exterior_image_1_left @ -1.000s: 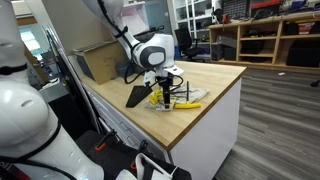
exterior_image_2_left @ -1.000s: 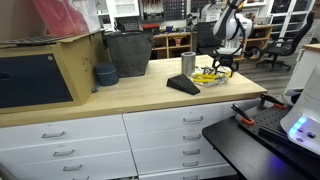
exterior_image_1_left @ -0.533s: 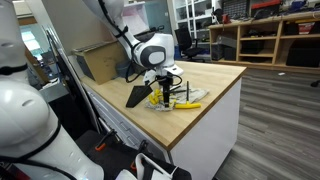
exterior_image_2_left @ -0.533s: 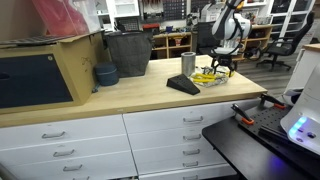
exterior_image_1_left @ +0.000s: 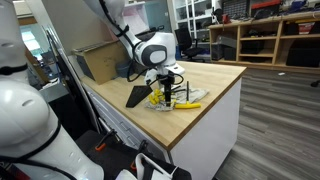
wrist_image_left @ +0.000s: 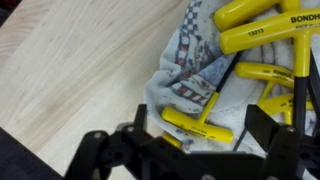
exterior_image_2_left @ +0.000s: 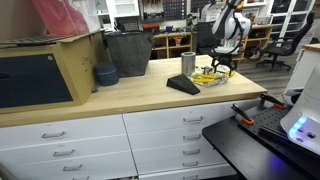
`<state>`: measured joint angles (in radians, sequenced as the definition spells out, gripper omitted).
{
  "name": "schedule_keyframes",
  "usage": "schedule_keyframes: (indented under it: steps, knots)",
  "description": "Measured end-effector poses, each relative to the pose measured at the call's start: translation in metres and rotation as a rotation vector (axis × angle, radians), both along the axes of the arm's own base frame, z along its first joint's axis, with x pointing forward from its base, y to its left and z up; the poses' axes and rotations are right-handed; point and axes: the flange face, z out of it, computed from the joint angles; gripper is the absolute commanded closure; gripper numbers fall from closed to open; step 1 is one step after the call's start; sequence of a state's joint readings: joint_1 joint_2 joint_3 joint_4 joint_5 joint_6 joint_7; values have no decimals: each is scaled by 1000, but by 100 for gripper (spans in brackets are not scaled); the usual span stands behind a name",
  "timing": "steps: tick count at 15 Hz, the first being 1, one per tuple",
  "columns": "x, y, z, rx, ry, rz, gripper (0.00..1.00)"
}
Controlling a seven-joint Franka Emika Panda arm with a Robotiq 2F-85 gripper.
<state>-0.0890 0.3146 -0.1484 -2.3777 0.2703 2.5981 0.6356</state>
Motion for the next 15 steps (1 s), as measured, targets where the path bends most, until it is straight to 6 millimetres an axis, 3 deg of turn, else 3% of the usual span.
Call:
schedule_keyframes:
  steps: [5,6,7,15]
  knots:
    - [6,1,-1,-7,-7,5,0]
    - [6,2,-3,-8,-6,8,6]
    - [7,4,-5,-8,-3,13,26]
    - [22,21,-15,-20,-2,15,86]
